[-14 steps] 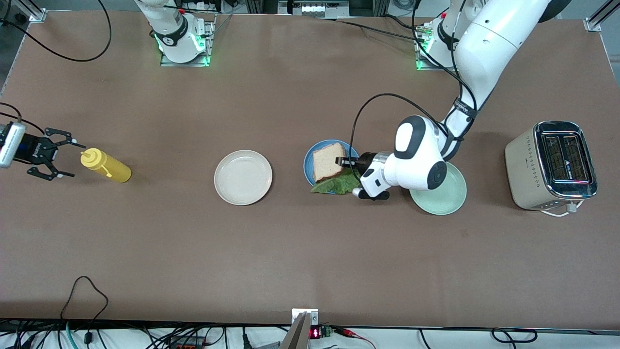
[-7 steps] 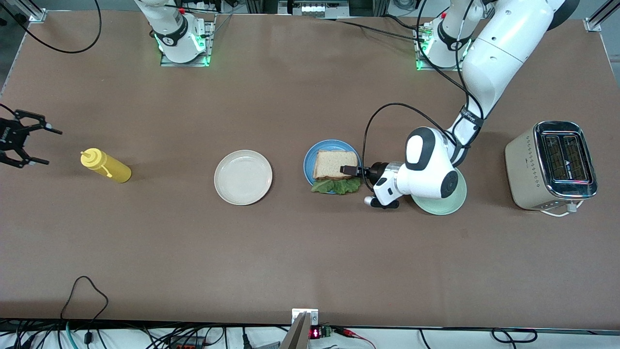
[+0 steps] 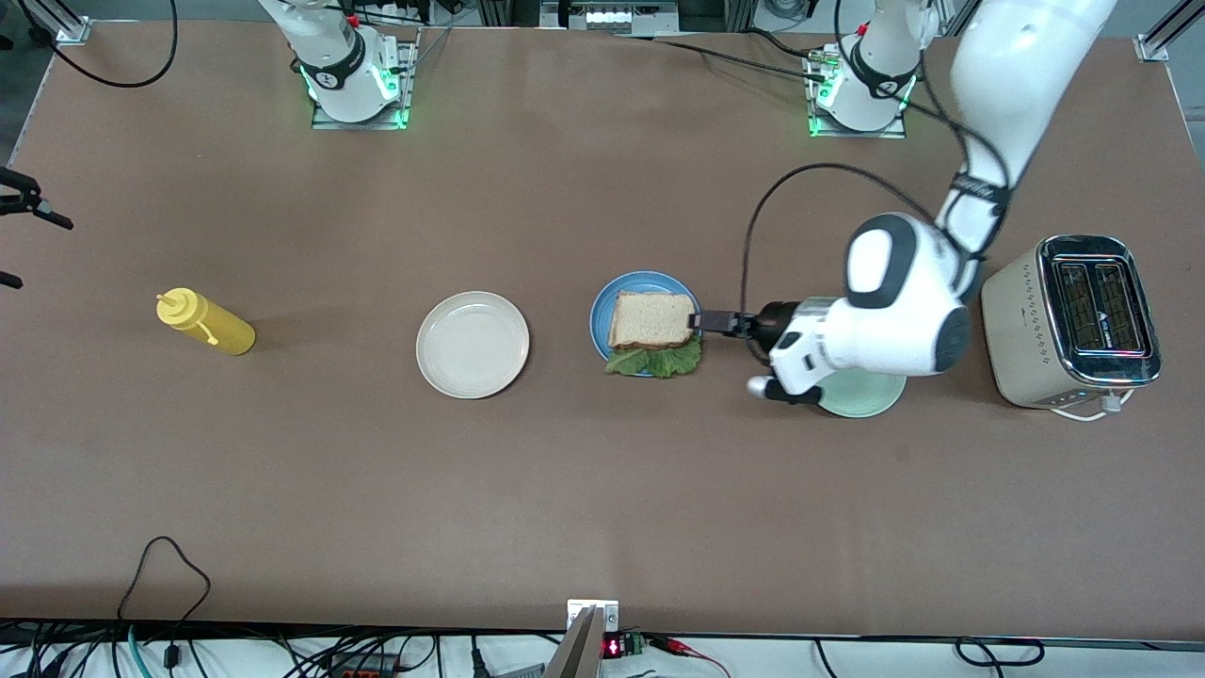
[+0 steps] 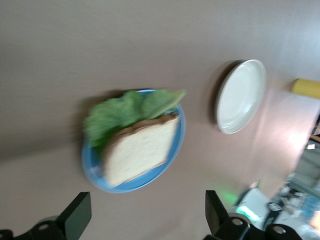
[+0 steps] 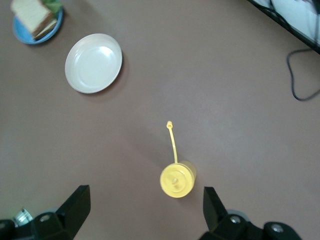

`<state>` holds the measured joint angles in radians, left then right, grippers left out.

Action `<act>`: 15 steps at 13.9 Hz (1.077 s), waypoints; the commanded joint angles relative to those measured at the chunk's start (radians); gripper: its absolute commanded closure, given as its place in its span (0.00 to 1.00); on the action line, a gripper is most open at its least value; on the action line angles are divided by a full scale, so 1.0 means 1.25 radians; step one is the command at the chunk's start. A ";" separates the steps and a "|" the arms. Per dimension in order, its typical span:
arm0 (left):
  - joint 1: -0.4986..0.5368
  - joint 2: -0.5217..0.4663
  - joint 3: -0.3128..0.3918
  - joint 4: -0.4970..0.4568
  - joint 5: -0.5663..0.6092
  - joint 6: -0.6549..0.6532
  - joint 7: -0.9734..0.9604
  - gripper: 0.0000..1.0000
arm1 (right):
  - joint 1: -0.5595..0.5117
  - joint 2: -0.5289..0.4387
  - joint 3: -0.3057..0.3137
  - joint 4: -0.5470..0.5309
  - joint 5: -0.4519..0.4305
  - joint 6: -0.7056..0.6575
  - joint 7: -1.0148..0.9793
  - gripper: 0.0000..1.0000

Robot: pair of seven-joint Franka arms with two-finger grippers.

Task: Make sandwich in blue plate with both arms

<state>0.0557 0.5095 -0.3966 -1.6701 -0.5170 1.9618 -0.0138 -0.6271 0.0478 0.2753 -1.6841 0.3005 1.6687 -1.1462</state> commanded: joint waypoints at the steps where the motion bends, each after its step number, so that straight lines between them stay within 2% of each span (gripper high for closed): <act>1: 0.038 -0.063 0.004 -0.010 0.136 -0.048 -0.007 0.00 | 0.043 -0.033 -0.004 -0.001 -0.050 -0.006 0.210 0.00; 3: 0.062 -0.093 0.006 -0.010 0.224 -0.054 -0.010 0.00 | 0.061 -0.038 -0.004 0.000 -0.059 0.001 0.359 0.00; 6: 0.068 -0.115 0.018 0.012 0.398 -0.065 -0.029 0.00 | 0.106 -0.053 -0.004 0.001 -0.133 0.003 0.546 0.00; 8: 0.067 -0.142 0.036 0.035 0.443 -0.099 -0.032 0.00 | 0.144 -0.055 -0.008 0.002 -0.149 -0.005 0.694 0.00; 10: 0.055 -0.185 0.099 0.050 0.443 -0.102 -0.032 0.00 | 0.208 -0.062 -0.036 0.001 -0.203 -0.005 0.871 0.00; 12: 0.026 -0.237 0.164 0.046 0.443 -0.102 -0.032 0.00 | 0.271 -0.064 -0.065 0.002 -0.212 -0.008 0.890 0.00; 15: -0.021 -0.307 0.283 0.045 0.435 -0.114 -0.018 0.00 | 0.303 -0.054 -0.082 -0.008 -0.213 -0.011 0.899 0.00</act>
<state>0.0815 0.1966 -0.1380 -1.5978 0.0161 1.8426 -0.0432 -0.2807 -0.0218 0.2045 -1.6852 0.0499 1.6669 -0.0382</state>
